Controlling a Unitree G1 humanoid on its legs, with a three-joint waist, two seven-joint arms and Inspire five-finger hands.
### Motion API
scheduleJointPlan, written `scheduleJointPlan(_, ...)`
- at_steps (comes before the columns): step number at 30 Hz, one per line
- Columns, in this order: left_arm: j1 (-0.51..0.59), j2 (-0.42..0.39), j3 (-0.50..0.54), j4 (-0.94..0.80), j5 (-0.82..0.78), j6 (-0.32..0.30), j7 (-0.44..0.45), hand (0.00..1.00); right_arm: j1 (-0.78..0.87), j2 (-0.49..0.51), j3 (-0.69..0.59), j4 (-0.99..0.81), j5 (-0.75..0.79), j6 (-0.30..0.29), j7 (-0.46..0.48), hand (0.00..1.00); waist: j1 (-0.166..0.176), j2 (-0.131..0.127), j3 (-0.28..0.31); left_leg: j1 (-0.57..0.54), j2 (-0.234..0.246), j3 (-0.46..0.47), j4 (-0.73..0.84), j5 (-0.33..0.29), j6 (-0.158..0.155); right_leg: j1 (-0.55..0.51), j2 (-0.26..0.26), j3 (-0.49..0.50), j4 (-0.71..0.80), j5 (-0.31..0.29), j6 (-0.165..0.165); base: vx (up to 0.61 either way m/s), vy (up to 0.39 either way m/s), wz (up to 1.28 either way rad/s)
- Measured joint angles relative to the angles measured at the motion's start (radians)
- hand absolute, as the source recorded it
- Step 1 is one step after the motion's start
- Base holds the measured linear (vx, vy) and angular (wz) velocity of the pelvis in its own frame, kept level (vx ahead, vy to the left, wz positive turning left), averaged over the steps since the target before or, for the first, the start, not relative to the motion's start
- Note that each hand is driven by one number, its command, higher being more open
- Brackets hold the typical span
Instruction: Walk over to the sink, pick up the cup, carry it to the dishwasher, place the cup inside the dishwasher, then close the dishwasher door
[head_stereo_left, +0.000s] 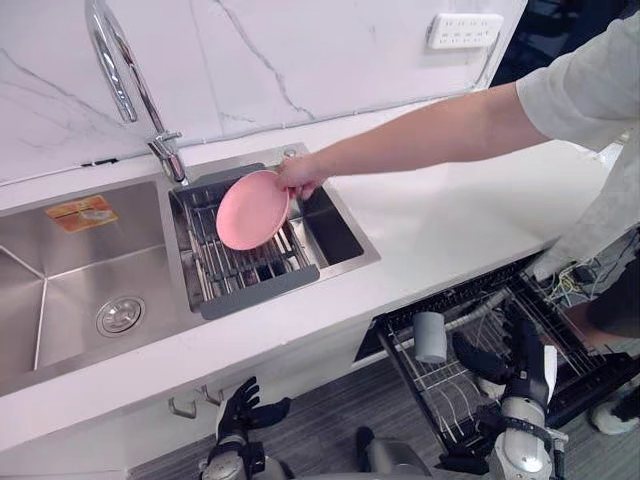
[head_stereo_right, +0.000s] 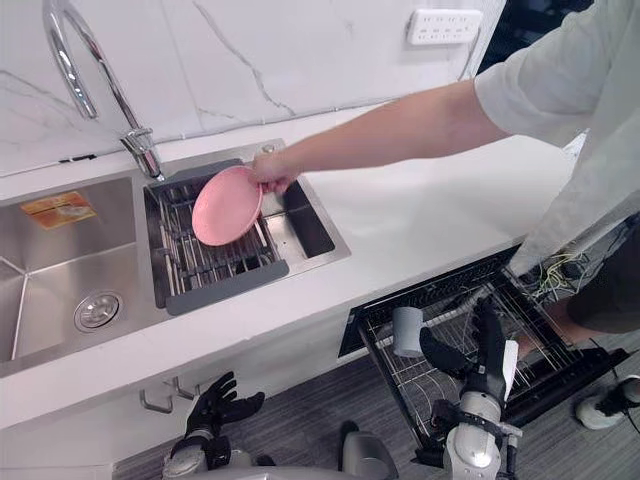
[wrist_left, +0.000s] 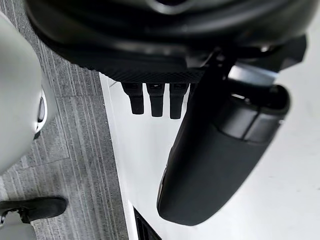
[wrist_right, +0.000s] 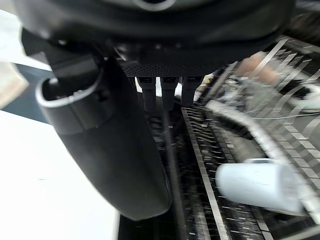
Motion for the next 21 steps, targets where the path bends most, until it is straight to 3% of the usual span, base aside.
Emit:
scheduleJointPlan(10,0.012,0.000,0.000,0.009,0.016,0.000,-0.001,0.90,0.006,-0.047,0.082,-0.180,-0.009,-0.064,0.027,0.90,0.000,0.000,-0.033,0.002,0.001,-0.009,0.005,0.000,0.000,0.009,-0.001,-0.006,-0.001,0.000,0.000,0.00,0.000,0.01)
scheduleJointPlan(16,-0.001,0.028,-0.009,0.069,0.018,-0.010,-0.021,0.90,-0.049,-0.206,0.196,-0.226,-0.008,-0.106,0.114,0.90,-0.002,-0.002,-0.053,0.002,-0.023,-0.033,-0.026,0.016,0.001,0.011,-0.013,-0.010,-0.020,0.006,0.005,-0.01,0.011,0.07)
scheduleJointPlan(21,-0.010,0.090,-0.022,0.168,0.037,-0.019,-0.040,0.90,-0.260,-0.391,0.267,-0.064,-0.010,-0.162,0.175,0.90,0.002,-0.006,-0.056,0.002,-0.074,-0.106,-0.083,0.051,0.023,0.031,-0.030,-0.013,-0.081,0.046,0.018,0.01,0.032,0.06)
